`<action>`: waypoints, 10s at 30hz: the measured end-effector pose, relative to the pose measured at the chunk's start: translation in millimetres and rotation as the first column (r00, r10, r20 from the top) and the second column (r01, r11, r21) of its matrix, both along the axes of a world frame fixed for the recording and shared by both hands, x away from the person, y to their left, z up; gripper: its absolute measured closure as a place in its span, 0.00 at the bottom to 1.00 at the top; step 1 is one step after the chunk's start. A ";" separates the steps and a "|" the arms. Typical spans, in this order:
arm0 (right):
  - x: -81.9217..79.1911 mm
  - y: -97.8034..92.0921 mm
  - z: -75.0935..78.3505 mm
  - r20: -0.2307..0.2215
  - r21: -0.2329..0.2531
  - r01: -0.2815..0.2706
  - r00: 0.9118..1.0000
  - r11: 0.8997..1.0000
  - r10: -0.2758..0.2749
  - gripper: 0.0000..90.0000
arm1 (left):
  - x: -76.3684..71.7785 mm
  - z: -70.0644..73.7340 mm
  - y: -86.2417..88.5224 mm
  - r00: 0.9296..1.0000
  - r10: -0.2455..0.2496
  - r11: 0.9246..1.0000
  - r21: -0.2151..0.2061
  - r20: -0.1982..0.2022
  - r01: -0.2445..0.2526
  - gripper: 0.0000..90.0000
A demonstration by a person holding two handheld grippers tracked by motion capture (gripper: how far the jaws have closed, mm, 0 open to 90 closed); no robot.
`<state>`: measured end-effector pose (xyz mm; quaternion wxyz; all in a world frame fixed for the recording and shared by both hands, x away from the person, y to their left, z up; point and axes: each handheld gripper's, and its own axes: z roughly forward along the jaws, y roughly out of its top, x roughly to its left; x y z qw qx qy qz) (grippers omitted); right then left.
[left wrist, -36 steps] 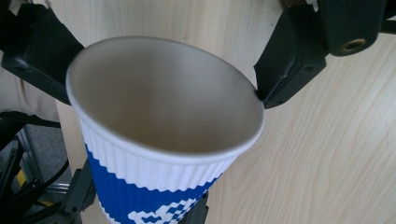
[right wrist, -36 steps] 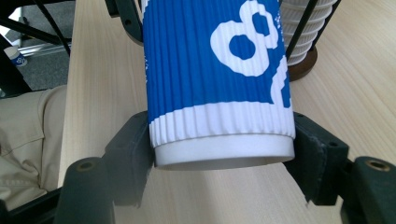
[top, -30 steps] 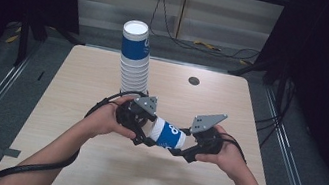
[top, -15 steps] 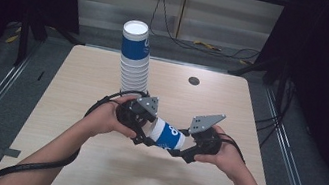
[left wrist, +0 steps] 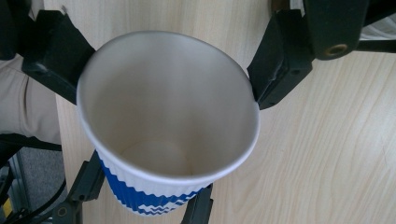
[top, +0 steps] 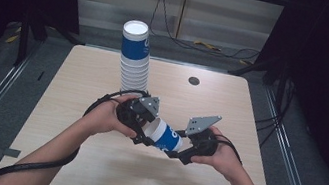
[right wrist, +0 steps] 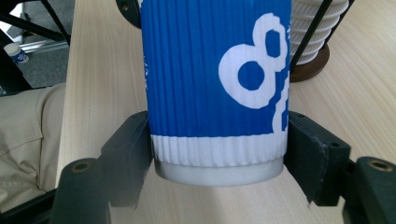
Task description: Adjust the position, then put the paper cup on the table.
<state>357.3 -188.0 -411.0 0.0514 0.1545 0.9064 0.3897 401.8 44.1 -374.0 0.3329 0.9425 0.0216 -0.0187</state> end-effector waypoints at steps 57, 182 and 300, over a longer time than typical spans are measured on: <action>-1.5 -9.3 -4.9 -0.021 -0.002 0.083 0.996 0.997 -0.083 0.18 | -4.6 -5.3 -4.2 0.998 0.005 0.966 0.256 0.065 -0.022 0.23; -8.2 -23.1 -12.4 -0.007 -0.059 0.127 0.992 0.990 -0.127 0.17 | -33.3 -63.3 -15.3 0.995 -0.097 0.990 0.103 0.005 0.096 0.18; -34.9 -137.2 -86.8 0.023 -0.043 0.448 0.894 0.893 -0.447 0.17 | 4.9 -126.1 182.9 0.917 0.398 0.917 -0.035 0.014 -0.397 0.18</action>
